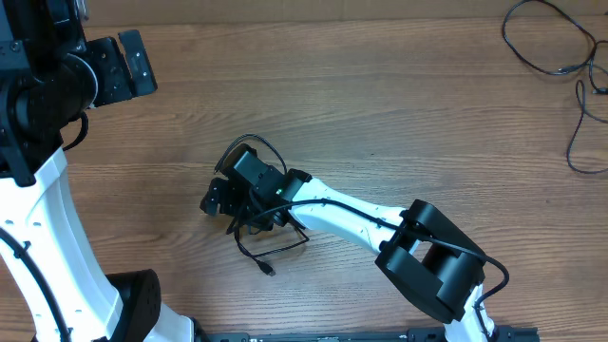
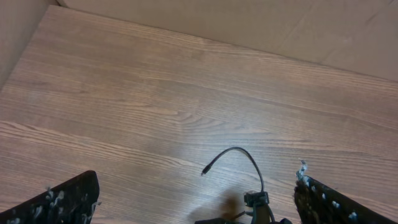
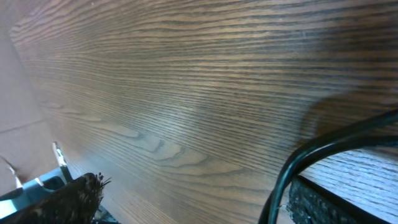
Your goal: Untangle cables
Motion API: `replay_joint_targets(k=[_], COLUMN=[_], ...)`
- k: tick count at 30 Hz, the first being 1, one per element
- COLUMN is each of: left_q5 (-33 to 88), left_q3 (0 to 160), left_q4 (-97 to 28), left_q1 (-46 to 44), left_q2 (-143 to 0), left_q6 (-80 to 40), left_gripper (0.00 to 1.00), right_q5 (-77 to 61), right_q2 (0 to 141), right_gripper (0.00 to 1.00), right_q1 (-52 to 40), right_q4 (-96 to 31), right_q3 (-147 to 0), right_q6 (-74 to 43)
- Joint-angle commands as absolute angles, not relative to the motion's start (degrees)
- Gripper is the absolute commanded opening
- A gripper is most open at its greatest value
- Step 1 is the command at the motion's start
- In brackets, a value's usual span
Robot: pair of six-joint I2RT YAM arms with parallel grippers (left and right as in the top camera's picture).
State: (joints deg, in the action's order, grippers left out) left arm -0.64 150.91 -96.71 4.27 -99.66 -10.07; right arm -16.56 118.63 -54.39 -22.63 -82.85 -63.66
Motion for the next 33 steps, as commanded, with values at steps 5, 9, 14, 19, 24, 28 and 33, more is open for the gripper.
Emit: replay_joint_targets(k=[5,9,14,19,24,28,33], left_q5=[1.4,2.0,2.0,2.0,2.0,2.0,2.0], left_q3=[151.2,151.2,151.2,151.2,151.2,151.2,151.2], left_q4=[-96.8,-96.8,-96.8,-96.8,-96.8,-96.8,-96.8], left_q1=[4.6,4.6,4.6,4.6,4.6,4.6,4.6], left_q2=[-98.9,-98.9,-98.9,-98.9,-98.9,-98.9,-98.9], left_q6=[-8.8,-8.8,-8.8,-8.8,-8.8,-8.8,-8.8], left_gripper=[1.00,1.00,1.00,1.00,1.00,1.00,1.00], right_q5=[-15.9,-15.9,-13.1,-14.0,-16.8,-23.8,-22.6], right_q2=[120.0,120.0,121.1,123.2,123.1,120.8,114.4], right_gripper=[0.95,0.95,0.98,0.75,0.04,0.04,0.04], right_q1=[-55.4,-55.4,-55.8,-56.1,-55.4,-52.3,-45.6], right_q4=[-22.7,-21.5,-20.9,-18.1,-15.5,-16.3,-25.8], right_q3=[-82.1,-82.0,-81.9,-81.9,-82.1,-85.0,-91.0], right_q6=[-62.5,-62.5,-61.6,-61.0,-54.1,-44.2,-31.3])
